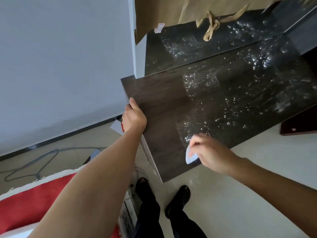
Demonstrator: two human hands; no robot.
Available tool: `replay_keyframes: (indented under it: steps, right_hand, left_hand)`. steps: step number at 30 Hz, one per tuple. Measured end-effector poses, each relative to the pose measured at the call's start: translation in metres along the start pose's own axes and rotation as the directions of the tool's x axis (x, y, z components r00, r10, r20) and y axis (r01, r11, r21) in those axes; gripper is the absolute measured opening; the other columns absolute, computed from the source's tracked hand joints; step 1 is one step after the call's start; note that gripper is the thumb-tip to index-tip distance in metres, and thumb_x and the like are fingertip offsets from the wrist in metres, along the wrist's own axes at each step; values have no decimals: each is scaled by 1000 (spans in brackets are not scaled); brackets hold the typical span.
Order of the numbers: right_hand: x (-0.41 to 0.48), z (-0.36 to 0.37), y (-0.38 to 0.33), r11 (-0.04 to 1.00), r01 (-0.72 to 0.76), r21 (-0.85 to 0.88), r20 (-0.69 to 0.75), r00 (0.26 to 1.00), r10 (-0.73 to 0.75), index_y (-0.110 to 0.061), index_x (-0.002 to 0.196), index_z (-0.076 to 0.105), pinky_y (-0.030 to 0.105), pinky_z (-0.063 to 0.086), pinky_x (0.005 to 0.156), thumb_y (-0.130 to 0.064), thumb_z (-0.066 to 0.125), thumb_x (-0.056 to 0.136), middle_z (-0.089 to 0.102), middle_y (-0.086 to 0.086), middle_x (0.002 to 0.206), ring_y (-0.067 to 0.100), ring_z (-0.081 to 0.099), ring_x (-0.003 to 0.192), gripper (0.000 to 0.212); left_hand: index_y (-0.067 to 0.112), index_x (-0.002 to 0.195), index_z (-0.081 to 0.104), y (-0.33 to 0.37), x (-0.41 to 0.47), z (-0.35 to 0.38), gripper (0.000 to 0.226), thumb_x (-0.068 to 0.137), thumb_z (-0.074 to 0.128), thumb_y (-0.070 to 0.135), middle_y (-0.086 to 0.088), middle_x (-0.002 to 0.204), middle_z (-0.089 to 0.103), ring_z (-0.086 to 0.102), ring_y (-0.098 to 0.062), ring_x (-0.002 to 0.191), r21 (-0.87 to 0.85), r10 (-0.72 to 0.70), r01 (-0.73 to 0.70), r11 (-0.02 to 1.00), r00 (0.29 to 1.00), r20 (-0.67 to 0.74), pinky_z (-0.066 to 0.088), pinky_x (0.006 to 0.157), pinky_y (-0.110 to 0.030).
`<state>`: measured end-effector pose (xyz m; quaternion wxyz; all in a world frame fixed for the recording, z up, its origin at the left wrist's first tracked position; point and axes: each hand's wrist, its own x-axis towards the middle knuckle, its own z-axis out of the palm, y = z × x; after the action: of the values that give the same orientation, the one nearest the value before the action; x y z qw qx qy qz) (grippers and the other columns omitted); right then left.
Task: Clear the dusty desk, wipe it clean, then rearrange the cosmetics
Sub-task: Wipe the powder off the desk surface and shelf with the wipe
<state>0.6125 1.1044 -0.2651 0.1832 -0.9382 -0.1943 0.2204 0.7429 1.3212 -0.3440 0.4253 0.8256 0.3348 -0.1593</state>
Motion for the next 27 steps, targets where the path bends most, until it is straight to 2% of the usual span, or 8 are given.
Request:
replay_keyframes:
  steps: [3,6,8,12,14,16,22,27]
  right_hand:
    - [82,-24,17,991,-136,-3,-248,960,130,-20,87,70,41,48,73,8,56,76,55,3,96,25,53,91,34]
    - [128,-19,21,967,-249,47,-242,937,253,-19,87,70,40,46,77,8,54,79,55,8,100,30,53,92,33]
    - [110,-1,13,983,-186,6,-222,958,182,-19,83,69,39,45,73,9,54,75,55,7,97,28,51,89,33]
    - [3,32,7,996,-82,39,-41,996,84,-21,72,63,36,47,60,12,52,65,51,-3,89,17,47,83,35]
    - [-36,23,5,991,-136,-11,171,976,136,-18,72,65,37,49,65,10,56,67,51,-3,90,19,51,87,29]
    - [-36,3,10,972,-196,-128,256,941,223,-13,82,71,35,49,77,2,58,74,53,1,97,22,53,93,22]
    - [87,-25,33,968,-248,24,-245,938,246,-16,91,72,38,47,78,5,55,80,57,11,100,30,54,94,29]
    - [92,1,26,956,-292,-8,-256,925,281,-13,91,65,37,41,72,9,54,72,52,11,102,30,47,93,31]
  left_hand:
    - [16,118,54,-3,2,2,66,97,8,58,-10,120,60,54,-33,111,-33,23,-23,999,1000,-8,41,96,-45]
    - [14,116,56,-5,4,3,68,96,9,58,-10,118,61,54,-33,110,-37,42,-43,998,999,-25,42,94,-44]
    - [13,118,56,-5,5,4,68,97,9,58,-10,118,61,55,-32,109,-37,42,-43,998,999,-31,42,92,-42]
    - [13,121,54,-5,0,2,68,97,9,58,-10,120,60,55,-31,110,-26,20,-21,999,1000,-14,41,90,-41]
    - [13,123,53,-1,-4,-1,69,96,9,59,-10,122,60,55,-31,110,-40,-2,2,999,1000,7,42,91,-42]
    - [12,125,52,3,-8,-1,68,97,10,58,-10,124,58,55,-31,112,-60,-41,42,997,999,23,42,93,-41]
    - [11,125,49,-10,-24,13,62,99,11,53,-13,127,56,50,-34,117,3,2,-2,1000,998,-69,37,96,-45]
    - [11,118,51,-13,-17,16,62,98,11,54,-14,120,59,52,-35,111,49,22,-16,999,994,-110,40,91,-46]
